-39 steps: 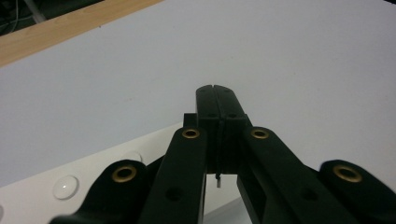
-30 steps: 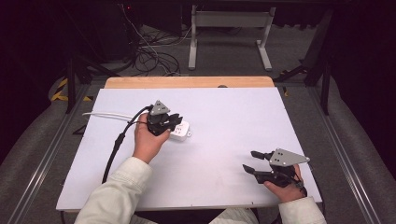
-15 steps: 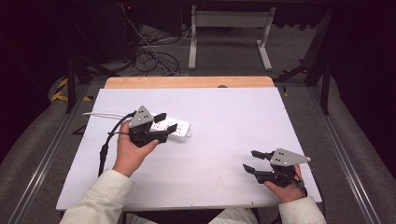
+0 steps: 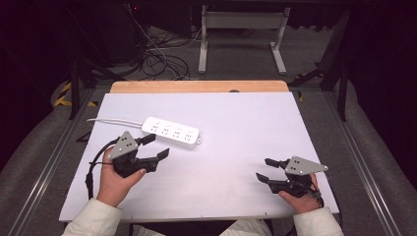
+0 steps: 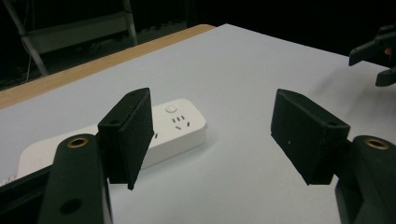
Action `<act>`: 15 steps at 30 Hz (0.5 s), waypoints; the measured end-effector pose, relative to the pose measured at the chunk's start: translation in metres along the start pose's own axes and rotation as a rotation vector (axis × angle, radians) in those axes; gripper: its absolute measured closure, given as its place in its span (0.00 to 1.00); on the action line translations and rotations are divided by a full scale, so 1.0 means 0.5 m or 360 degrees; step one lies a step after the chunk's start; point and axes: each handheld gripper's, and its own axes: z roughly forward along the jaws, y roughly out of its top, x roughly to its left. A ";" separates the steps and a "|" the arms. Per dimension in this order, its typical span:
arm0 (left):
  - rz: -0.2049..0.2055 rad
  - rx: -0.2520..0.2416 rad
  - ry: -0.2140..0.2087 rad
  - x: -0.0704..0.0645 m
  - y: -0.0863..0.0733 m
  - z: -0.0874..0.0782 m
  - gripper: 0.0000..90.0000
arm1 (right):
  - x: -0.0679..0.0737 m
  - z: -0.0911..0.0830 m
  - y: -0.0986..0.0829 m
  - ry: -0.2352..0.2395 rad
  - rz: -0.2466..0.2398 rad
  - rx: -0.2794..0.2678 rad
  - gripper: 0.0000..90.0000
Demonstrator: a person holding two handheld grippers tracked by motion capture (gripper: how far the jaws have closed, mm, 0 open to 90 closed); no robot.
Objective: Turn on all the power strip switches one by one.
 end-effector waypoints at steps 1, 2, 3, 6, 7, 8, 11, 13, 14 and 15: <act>0.0000 -0.0002 -0.0003 0.000 -0.008 -0.008 0.32 | 0.000 -0.001 0.000 0.0000 0.0002 -0.0003 0.44; -0.0010 -0.0006 -0.0006 -0.001 -0.017 -0.015 0.32 | 0.000 -0.001 0.000 0.0003 0.0002 -0.0007 0.44; -0.0007 -0.0009 -0.0007 0.000 -0.026 -0.022 0.32 | -0.001 -0.001 0.000 0.0004 0.0003 -0.0007 0.44; -0.0019 0.0000 0.0000 0.002 -0.055 -0.042 0.31 | -0.001 -0.001 0.000 0.0009 0.0009 -0.0014 0.44; -0.0014 0.0007 0.0003 0.004 -0.064 -0.049 0.31 | -0.001 -0.001 0.000 0.0011 0.0010 -0.0016 0.44; -0.0013 0.0011 0.0004 0.006 -0.073 -0.055 0.31 | -0.001 -0.002 0.000 0.0012 0.0010 -0.0018 0.44; -0.0028 0.0028 0.0022 0.007 -0.102 -0.075 0.30 | -0.001 -0.003 0.000 0.0016 0.0009 -0.0028 0.44; -0.0045 0.0028 0.0022 0.008 -0.121 -0.085 0.30 | -0.001 -0.005 0.000 0.0019 0.0014 -0.0032 0.43; -0.0034 0.0041 0.0029 0.009 -0.129 -0.090 0.29 | -0.001 -0.005 0.000 0.0019 0.0018 -0.0031 0.43; -0.0035 0.0045 0.0039 0.007 -0.137 -0.093 0.29 | -0.001 -0.005 0.000 0.0023 0.0023 -0.0036 0.43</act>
